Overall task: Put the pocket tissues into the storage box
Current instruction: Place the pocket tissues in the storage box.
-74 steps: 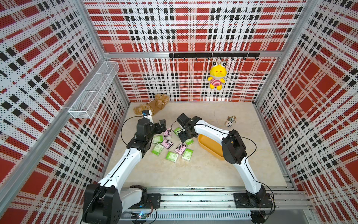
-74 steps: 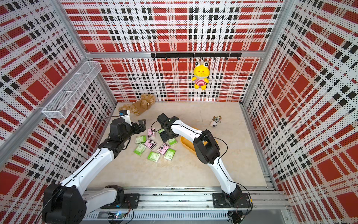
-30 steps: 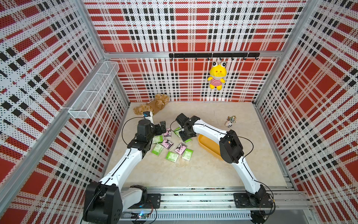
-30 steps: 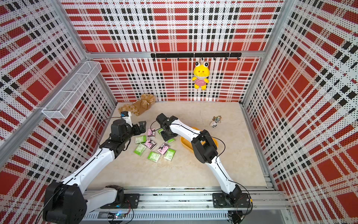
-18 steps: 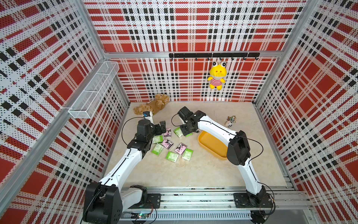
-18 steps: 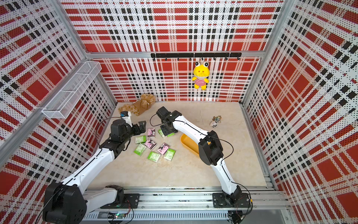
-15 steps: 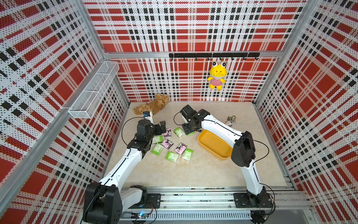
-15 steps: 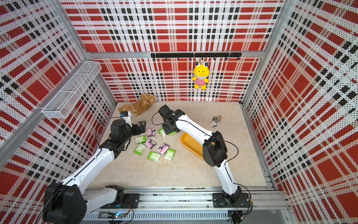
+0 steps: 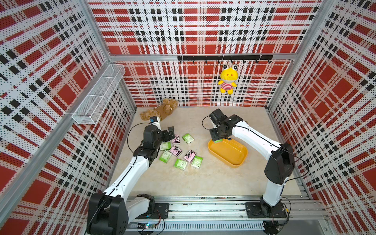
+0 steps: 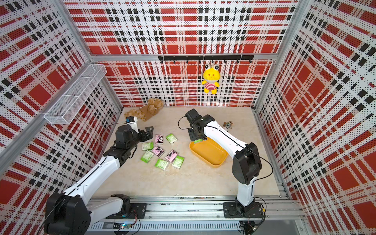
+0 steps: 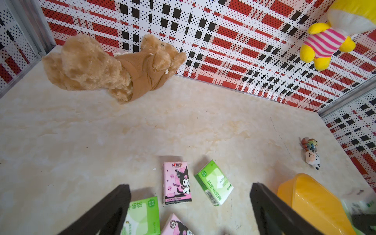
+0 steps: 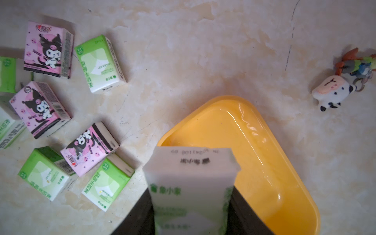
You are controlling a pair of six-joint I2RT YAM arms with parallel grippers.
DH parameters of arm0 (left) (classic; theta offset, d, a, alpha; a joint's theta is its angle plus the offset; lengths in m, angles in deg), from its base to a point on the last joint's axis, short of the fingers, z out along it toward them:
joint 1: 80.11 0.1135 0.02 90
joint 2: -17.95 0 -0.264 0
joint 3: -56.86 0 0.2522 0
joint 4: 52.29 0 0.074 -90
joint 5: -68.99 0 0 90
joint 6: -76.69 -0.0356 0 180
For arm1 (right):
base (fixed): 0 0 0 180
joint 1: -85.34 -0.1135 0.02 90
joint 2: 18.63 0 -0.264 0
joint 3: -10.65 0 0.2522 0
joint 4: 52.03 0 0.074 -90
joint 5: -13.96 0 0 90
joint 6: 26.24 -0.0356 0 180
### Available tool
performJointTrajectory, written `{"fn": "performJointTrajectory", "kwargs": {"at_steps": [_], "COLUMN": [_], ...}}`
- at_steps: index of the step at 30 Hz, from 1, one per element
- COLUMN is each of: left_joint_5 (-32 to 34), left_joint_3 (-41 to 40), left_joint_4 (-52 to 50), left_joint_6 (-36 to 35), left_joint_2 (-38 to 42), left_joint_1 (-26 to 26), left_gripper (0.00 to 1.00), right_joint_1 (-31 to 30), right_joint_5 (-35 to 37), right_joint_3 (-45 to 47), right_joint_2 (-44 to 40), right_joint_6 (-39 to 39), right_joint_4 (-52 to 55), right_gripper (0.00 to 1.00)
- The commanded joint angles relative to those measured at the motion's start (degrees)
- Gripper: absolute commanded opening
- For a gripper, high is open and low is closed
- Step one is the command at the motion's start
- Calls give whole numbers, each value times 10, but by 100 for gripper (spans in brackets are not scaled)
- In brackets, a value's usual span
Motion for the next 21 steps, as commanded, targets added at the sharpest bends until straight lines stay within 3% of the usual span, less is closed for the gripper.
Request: {"fn": "performJointTrajectory", "kwargs": {"at_steps": [1,11,21], "left_joint_5": [-7,-11,-5], "left_joint_3": [8,15,15], "left_joint_4": [6,5,1], "left_joint_6": [2,3,-2], "left_joint_2": [16,11,10], "left_joint_1": [1,-1,-1], "left_gripper": [99,99,99], "right_joint_1": [12,29,42], "right_joint_5": [9,-2,-2], "right_joint_3": [40,119,124], "right_joint_2": [-33,-38,6], "right_joint_6": [-21,-23,51], "right_joint_4": [-8,-45,-75], "right_gripper": [52,52,52]}}
